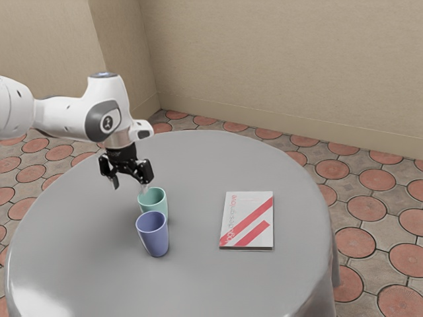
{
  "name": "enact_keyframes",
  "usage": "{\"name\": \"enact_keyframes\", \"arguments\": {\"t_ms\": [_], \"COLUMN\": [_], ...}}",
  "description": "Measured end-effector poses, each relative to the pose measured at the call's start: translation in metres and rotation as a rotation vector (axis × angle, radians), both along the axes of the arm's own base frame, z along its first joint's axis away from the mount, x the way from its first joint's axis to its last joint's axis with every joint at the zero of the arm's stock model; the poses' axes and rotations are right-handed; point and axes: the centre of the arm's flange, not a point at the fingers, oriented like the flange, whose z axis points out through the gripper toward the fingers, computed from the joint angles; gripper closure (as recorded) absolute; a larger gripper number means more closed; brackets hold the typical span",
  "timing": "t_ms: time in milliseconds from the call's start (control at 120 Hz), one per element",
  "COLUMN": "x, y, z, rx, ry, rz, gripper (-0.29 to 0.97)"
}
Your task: Place the left cup onto the right cup
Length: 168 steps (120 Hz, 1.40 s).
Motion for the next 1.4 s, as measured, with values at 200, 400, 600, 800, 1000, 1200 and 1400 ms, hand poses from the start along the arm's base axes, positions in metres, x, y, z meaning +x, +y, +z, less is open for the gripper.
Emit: {"name": "enact_keyframes", "arguments": {"t_ms": [200,400,600,800,1000,1200,1400], "x": [0.004,0.007,0.011,0.015,0.016,0.017,0.018], "y": [0.0,0.0,0.0,0.0,-0.003,-0.004,-0.01], "z": [-0.011,-0.025,-0.043,-0.049,-0.046,-0.044,-0.039], "rx": [0.003,0.003,0.006,0.01,0.009,0.012,0.011], "ry": [-0.007,-0.012,-0.016,-0.033,-0.049,-0.056,-0.065], "rz": [0.0,0.004,0.006,0.007,0.005,0.003,-0.001], "gripper": [0.0,0.0,0.0,0.0,0.41,0.67,0.75]}}
